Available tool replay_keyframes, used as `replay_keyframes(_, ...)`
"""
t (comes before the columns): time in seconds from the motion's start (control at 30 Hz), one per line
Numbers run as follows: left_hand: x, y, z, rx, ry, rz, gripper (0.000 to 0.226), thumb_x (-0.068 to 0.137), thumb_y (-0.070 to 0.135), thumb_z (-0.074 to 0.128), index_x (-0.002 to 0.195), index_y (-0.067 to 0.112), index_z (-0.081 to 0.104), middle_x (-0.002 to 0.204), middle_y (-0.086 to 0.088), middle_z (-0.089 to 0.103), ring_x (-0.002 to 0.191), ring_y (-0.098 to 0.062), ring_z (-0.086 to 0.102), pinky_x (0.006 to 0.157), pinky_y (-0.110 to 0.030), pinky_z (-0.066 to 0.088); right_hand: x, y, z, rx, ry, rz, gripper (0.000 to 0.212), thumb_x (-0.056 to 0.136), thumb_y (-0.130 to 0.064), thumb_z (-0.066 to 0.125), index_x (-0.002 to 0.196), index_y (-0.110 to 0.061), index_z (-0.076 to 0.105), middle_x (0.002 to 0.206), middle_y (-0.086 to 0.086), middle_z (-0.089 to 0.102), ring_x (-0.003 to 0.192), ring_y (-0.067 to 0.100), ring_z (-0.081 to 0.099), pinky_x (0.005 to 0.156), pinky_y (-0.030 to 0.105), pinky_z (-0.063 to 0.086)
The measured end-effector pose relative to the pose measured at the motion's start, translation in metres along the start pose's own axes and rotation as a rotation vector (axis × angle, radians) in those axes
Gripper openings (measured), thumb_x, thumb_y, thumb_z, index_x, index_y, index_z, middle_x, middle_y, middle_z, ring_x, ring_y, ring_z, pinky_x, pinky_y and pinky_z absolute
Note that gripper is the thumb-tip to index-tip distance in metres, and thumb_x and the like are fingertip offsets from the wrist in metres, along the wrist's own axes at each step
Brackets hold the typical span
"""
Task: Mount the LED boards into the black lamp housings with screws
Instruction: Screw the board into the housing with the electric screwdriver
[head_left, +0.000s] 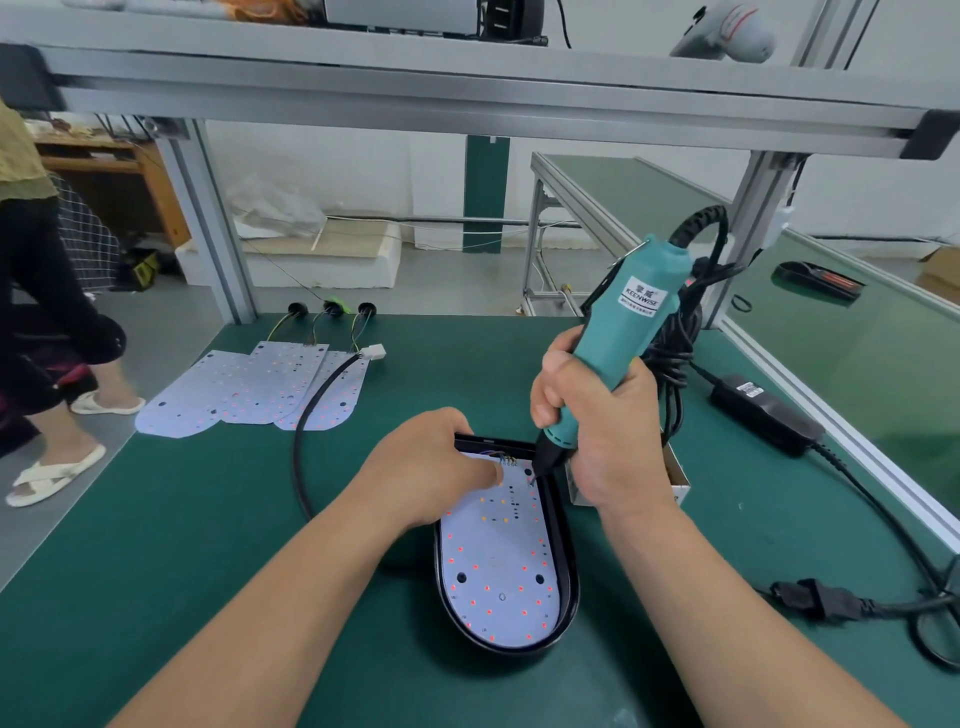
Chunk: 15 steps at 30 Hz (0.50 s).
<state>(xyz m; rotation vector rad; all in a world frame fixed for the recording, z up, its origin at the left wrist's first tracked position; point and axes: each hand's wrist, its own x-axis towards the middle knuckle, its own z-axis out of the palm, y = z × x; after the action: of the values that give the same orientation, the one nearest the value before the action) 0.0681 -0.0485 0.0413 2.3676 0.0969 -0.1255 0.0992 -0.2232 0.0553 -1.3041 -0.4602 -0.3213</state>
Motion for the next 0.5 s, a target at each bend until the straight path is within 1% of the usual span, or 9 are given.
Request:
replay_keyframes(0.13,-0.002,0.003,-0.001,0.011,-0.004,-0.002,0.03,0.08,0.044,0.081,0.09,0.025,0.061,0.074,0.006,0.062,0.058,-0.015,0.057,0.058,-0.03,0.041,0.0,-0.001,0.001,0.036,-0.031,0.04,0.022,0.085,-0.011,0.062,0.074,-0.03,0.058,0.058,-0.002,0.046,0.052,0.026,0.041,0.058,0.033,0.04)
replay_keyframes(0.2,-0.002,0.004,-0.001,0.004,-0.006,0.0,0.029,0.08,0.043,0.081,0.091,0.024,0.062,0.076,0.004,0.063,0.059,-0.016,0.058,0.059,-0.03,0.041,0.0,-0.003,-0.002,0.053,-0.066,0.051,0.015,0.082,-0.011,0.062,0.075,-0.024,0.06,0.059,0.0,0.046,0.052,0.026,0.041,0.058,0.034,0.039)
replay_keyframes(0.23,-0.002,0.004,-0.001,0.002,-0.008,0.0,0.029,0.081,0.042,0.081,0.092,0.023,0.063,0.078,0.003,0.065,0.06,-0.016,0.058,0.06,-0.03,0.042,-0.001,-0.004,-0.003,0.074,-0.066,0.058,0.009,0.082,-0.013,0.063,0.079,-0.021,0.063,0.059,0.0,0.047,0.052,0.026,0.043,0.058,0.034,0.04)
replay_keyframes(0.27,-0.002,0.004,-0.002,-0.004,-0.009,-0.003,0.028,0.081,0.041,0.082,0.092,0.023,0.064,0.08,0.002,0.067,0.06,-0.016,0.059,0.059,-0.03,0.042,-0.002,-0.005,-0.004,0.105,-0.053,0.066,0.006,0.083,-0.015,0.065,0.084,-0.02,0.067,0.06,0.001,0.047,0.052,0.025,0.044,0.058,0.034,0.042)
replay_keyframes(0.3,-0.002,0.003,-0.002,-0.021,-0.013,-0.007,0.028,0.08,0.041,0.081,0.092,0.023,0.064,0.081,0.001,0.069,0.059,-0.015,0.059,0.059,-0.029,0.043,-0.002,-0.007,-0.006,0.145,-0.032,0.075,0.007,0.084,-0.016,0.067,0.09,-0.018,0.07,0.061,0.002,0.047,0.053,0.025,0.046,0.059,0.034,0.043)
replay_keyframes(0.4,-0.005,0.002,-0.003,-0.078,-0.024,-0.015,0.031,0.074,0.045,0.079,0.09,0.022,0.065,0.084,-0.002,0.072,0.058,-0.013,0.058,0.059,-0.029,0.044,0.006,-0.017,-0.017,0.336,0.024,0.042,0.01,0.091,-0.016,0.066,0.101,-0.013,0.07,0.064,0.004,0.047,0.056,0.022,0.048,0.06,0.032,0.044)
replay_keyframes(0.5,-0.009,0.0,-0.002,-0.155,-0.041,-0.02,0.033,0.073,0.048,0.078,0.091,0.023,0.066,0.079,0.006,0.068,0.058,-0.007,0.059,0.061,-0.029,0.047,0.016,-0.029,-0.041,0.471,0.122,-0.007,0.008,0.099,-0.019,0.064,0.104,-0.014,0.067,0.068,0.0,0.05,0.06,0.015,0.049,0.061,0.029,0.047)
